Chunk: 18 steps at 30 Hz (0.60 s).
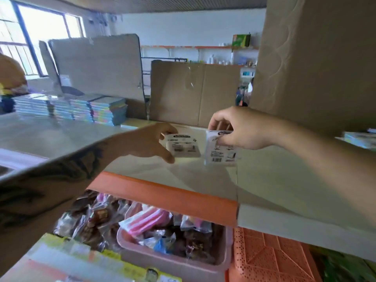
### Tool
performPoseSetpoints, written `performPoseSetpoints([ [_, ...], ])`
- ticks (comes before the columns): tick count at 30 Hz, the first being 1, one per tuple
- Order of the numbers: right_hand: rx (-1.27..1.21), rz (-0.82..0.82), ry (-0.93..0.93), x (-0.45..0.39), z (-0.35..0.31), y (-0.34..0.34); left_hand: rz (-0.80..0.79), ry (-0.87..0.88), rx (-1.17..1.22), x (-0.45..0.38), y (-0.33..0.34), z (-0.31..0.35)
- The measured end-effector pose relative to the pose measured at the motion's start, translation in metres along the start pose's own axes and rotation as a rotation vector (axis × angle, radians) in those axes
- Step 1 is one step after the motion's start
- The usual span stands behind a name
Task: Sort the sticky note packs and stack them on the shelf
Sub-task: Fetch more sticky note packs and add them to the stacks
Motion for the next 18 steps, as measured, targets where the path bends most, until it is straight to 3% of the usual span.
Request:
performPoseSetpoints([
  [12,-0.333,-0.001,0.079,-0.165,-0.104,0.082,-0.030,-0.044,0.078,0.019,-0.106,-0.194],
  [18,-0.118,-0.035,0.092,-0.195,-0.124,0.119,-0.051,-0.005,0.090,0.014,-0.116,-0.236],
])
Point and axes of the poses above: each hand's wrist, its own x-axis away from the middle knuckle, its own y-axis out of the palm, z = x × y, the point moved 2 cm from there along -x, towards the middle knuckle, and after that the axes turned 7 degrees about -y, right-handed, at the moved point
